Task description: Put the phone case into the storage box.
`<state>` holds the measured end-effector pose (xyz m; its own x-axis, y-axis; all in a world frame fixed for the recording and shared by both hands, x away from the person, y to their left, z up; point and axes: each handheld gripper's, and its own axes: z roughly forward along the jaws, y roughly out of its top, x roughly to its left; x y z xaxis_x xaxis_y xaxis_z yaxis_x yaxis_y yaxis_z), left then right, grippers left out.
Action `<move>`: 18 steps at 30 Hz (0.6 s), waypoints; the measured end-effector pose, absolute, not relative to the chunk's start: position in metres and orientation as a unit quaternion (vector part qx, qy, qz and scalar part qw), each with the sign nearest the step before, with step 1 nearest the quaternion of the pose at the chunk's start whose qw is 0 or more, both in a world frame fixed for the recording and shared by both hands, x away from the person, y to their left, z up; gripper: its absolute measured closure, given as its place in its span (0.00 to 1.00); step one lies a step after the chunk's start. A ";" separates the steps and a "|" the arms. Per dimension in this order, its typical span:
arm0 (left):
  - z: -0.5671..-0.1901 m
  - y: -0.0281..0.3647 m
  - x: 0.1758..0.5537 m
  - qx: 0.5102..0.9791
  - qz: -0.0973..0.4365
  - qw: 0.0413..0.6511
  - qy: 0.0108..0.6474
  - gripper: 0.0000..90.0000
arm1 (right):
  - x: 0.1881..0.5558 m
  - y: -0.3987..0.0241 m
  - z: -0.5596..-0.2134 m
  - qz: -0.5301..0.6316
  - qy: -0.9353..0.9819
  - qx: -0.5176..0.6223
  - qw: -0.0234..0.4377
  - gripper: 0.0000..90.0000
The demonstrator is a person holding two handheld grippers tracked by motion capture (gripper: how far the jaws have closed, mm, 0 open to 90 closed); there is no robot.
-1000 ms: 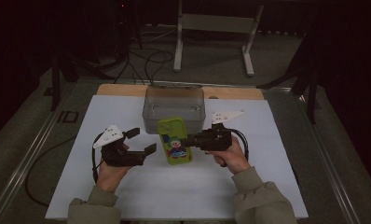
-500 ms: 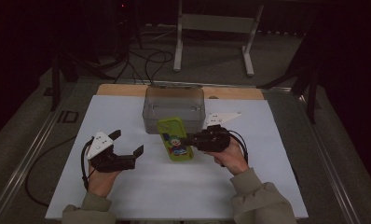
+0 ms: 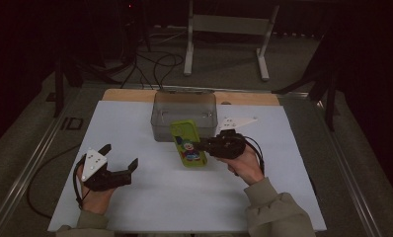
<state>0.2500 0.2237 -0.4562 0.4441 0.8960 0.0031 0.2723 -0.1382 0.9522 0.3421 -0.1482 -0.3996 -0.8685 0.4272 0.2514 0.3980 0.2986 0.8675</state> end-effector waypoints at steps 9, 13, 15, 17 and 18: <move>-0.472 0.240 0.236 0.690 0.329 0.472 0.439 0.01 | 0.340 -0.146 -0.393 0.529 0.806 0.263 0.030 0.87; -0.478 0.244 0.233 0.690 0.334 0.464 0.443 0.01 | 0.341 -0.145 -0.393 0.527 0.805 0.270 0.035 0.87; -0.480 0.246 0.233 0.686 0.337 0.464 0.447 0.01 | 0.341 -0.145 -0.393 0.525 0.805 0.274 0.038 0.87; -0.482 0.247 0.233 0.683 0.334 0.466 0.453 0.01 | 0.341 -0.146 -0.393 0.521 0.806 0.279 0.040 0.87; -0.482 0.247 0.233 0.683 0.336 0.463 0.455 0.01 | 0.341 -0.146 -0.392 0.519 0.806 0.282 0.040 0.87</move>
